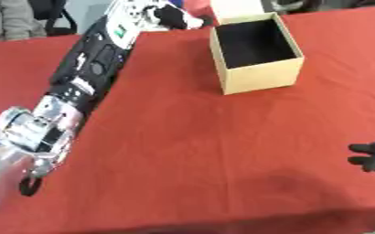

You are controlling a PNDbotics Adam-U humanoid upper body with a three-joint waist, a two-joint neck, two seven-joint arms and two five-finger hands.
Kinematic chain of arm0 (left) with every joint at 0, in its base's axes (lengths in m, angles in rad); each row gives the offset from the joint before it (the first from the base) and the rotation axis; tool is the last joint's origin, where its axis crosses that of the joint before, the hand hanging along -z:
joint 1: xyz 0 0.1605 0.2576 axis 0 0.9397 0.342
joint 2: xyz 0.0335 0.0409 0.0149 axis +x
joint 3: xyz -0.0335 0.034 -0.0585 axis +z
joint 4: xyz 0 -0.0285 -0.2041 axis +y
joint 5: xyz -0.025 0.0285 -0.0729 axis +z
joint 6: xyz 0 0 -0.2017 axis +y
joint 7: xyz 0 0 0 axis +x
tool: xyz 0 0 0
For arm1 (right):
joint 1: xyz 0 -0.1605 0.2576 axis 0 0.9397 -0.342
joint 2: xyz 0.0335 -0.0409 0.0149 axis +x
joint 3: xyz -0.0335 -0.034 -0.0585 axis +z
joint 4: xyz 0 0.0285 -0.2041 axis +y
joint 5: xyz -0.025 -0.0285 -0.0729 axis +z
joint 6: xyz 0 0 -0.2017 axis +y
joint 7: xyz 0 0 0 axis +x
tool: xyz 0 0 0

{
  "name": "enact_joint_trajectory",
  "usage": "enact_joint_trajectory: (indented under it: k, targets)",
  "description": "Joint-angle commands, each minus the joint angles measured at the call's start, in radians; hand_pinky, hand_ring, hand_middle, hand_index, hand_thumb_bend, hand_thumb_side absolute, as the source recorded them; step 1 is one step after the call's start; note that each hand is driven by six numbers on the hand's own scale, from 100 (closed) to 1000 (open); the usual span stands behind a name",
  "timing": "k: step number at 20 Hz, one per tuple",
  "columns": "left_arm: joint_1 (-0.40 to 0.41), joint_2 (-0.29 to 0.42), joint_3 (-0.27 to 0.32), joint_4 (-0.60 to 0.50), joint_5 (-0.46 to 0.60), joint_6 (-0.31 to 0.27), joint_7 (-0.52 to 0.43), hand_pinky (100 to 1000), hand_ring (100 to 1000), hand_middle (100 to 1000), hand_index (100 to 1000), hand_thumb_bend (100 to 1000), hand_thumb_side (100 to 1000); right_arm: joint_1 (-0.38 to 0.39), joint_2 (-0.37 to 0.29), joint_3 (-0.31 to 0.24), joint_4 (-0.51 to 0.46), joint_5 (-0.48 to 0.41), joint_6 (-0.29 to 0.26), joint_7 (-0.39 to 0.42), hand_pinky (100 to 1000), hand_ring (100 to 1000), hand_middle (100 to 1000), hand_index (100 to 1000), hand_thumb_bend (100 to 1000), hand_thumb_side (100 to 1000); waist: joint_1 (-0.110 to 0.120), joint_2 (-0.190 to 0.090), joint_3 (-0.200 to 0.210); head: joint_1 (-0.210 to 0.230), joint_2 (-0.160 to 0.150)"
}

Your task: Pick up objects on the table and place them in the box.

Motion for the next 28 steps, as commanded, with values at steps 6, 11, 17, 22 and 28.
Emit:
enact_joint_trajectory:
  k: [6, 11, 17, 22, 28]
  targets:
    - [-0.024, -0.039, -0.026, 0.002, -0.037, -0.025, 0.008, 865, 833, 448, 744, 334, 214, -0.021, 0.002, 0.021, -0.010, -0.017, 0.003, 0.029, 845, 887, 566, 823, 100, 632, -0.010, -0.004, -0.018, 0.008, -0.001]
    - [-0.015, -0.074, -0.052, 0.001, -0.075, -0.051, -0.014, 867, 843, 463, 749, 345, 240, -0.019, 0.003, 0.027, -0.014, -0.018, 0.004, 0.038, 845, 887, 566, 823, 100, 632, -0.010, -0.001, -0.025, 0.010, -0.002]
    - [0.001, -0.100, -0.070, 0.006, -0.115, -0.071, -0.034, 878, 888, 539, 763, 380, 283, -0.019, 0.005, 0.028, -0.015, -0.018, 0.007, 0.040, 845, 888, 566, 823, 100, 633, -0.009, 0.000, -0.026, 0.012, 0.001]
    - [0.010, -0.103, -0.075, 0.000, -0.127, -0.079, -0.046, 939, 1000, 736, 817, 531, 441, -0.018, 0.005, 0.027, -0.014, -0.017, 0.008, 0.039, 845, 889, 566, 824, 100, 633, -0.009, -0.002, -0.014, 0.013, 0.001]
    - [0.016, -0.098, -0.070, -0.016, -0.107, -0.070, -0.032, 972, 1000, 813, 858, 635, 565, -0.016, 0.005, 0.027, -0.013, -0.016, 0.009, 0.039, 845, 889, 566, 824, 100, 633, -0.009, -0.005, -0.002, 0.015, 0.001]
